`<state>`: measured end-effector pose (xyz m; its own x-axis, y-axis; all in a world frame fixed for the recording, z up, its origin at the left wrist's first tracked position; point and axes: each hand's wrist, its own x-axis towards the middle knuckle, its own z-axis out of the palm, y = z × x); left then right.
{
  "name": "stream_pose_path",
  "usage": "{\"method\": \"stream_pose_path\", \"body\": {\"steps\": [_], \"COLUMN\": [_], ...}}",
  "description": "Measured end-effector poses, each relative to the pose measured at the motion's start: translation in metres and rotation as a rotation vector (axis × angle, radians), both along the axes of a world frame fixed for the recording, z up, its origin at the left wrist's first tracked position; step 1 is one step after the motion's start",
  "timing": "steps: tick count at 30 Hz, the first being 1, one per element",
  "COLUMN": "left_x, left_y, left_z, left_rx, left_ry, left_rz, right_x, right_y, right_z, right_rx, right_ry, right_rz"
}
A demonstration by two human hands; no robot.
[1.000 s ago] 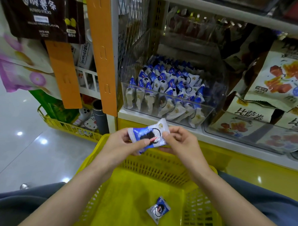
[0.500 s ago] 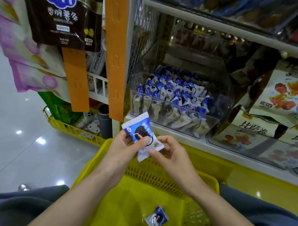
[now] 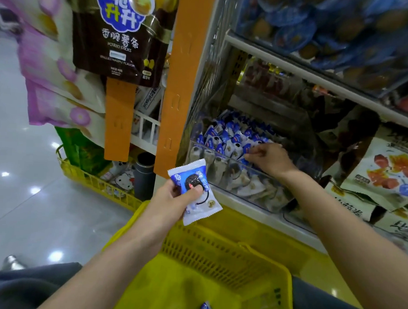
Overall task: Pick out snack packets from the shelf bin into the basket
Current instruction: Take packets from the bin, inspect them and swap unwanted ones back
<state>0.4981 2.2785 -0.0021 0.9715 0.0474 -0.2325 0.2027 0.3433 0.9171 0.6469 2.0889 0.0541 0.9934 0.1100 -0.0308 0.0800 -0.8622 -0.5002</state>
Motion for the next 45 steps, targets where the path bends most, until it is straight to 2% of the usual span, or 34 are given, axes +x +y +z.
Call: {"method": "stream_pose_path", "body": {"steps": [7,10,12,14,16,17,20,22,25,31,32,36,38,40,42,45], "left_x": [0.004,0.005,0.005,0.004,0.002,0.000,-0.005,-0.008,-0.014,-0.024,-0.025,-0.026,-0.026,-0.025,-0.022,-0.016], "left_y": [0.002,0.000,-0.001,-0.002,0.000,0.001,0.004,0.005,0.003,0.004,0.005,0.006,0.003,0.000,0.000,0.005], "left_z": [0.006,0.010,0.013,0.017,0.018,0.018,0.016,0.017,0.023,0.023,0.023,0.024,0.024,0.024,0.024,0.023], "left_rx": [-0.046,-0.079,-0.105,-0.141,-0.194,-0.210,-0.249,-0.292,-0.288,-0.111,-0.074,-0.002,-0.020,-0.040,-0.073,-0.081], "left_ry": [0.017,0.052,0.083,0.117,0.131,0.120,0.055,0.012,-0.047,-0.159,-0.162,-0.148,-0.158,-0.168,-0.163,-0.086], "left_rz": [-0.024,-0.037,-0.066,-0.083,-0.078,-0.077,-0.097,-0.126,-0.245,-0.317,-0.321,-0.308,-0.280,-0.227,-0.149,-0.026], "right_x": [0.010,0.007,0.001,-0.010,-0.028,-0.037,-0.069,-0.092,-0.119,-0.123,-0.120,-0.118,-0.119,-0.115,-0.105,-0.077], "right_y": [0.007,0.009,0.009,0.010,0.013,0.016,0.030,0.040,0.053,0.056,0.054,0.047,0.046,0.045,0.042,0.034], "right_z": [0.000,0.008,0.017,0.030,0.045,0.053,0.067,0.061,0.043,0.034,0.034,0.036,0.036,0.038,0.044,0.055], "right_rx": [-0.078,-0.004,0.022,0.032,0.155,0.268,0.575,0.537,0.477,0.327,0.321,0.337,0.402,0.420,0.395,0.425], "right_ry": [-0.002,-0.027,-0.141,-0.340,-0.510,-0.531,-0.325,-0.173,-0.043,-0.157,-0.096,0.376,0.427,0.382,0.254,-0.134], "right_rz": [0.068,0.051,-0.010,-0.080,-0.051,-0.001,0.162,0.262,0.335,0.275,0.242,0.229,0.231,0.217,0.160,-0.007]}}
